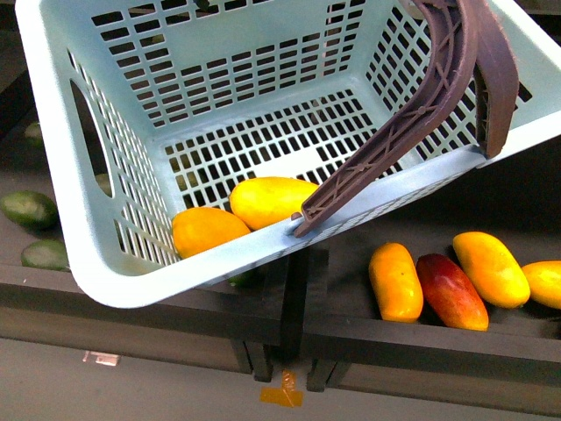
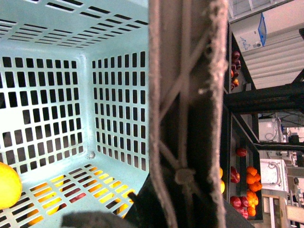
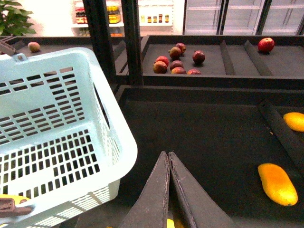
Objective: Pick lemon and mango into basket
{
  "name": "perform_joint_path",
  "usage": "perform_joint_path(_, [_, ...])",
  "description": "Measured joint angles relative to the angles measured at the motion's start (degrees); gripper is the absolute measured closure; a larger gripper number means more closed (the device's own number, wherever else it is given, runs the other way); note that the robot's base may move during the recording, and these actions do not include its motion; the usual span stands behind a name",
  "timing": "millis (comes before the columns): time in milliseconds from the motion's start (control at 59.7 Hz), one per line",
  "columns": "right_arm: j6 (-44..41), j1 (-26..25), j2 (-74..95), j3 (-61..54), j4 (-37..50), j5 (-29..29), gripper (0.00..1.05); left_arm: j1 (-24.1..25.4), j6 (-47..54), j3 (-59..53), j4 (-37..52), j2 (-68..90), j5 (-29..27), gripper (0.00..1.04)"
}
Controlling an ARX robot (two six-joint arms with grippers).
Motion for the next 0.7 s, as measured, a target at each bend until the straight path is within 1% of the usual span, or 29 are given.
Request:
perform_joint_path(117, [0.00,0.00,-3.61,-1.20,-2.45,0.00,1.03,0.00,0.15,0.00,0.00,0.00,-0.02,1.00])
perform_joint_path(167, [0.00,0.00,-3.93,-2.60,-0.35,0.00,1.03,0.00,0.11,0.00,0.00,0.00,0.00,1.00])
perform_joint_path(234, [0.02,0.00,-5.05,-3.61,-1.18,-0.02,1.03,-0.02,0.02,0.00,0.00,0.00,0.07,1.00])
perform_joint_path(435, [0.00,0.00,-13.44,-3.63,-8.76,-0.11,1.03,0.00,0.07,0.00,0.00,0.00,0.04,1.00])
perform_joint_path(703, [0.00,0.00,-21.90,-3.65,-16.72,-0.09,1.03,0.00,0.04,0.00,0.00,0.00,0.02,1.00])
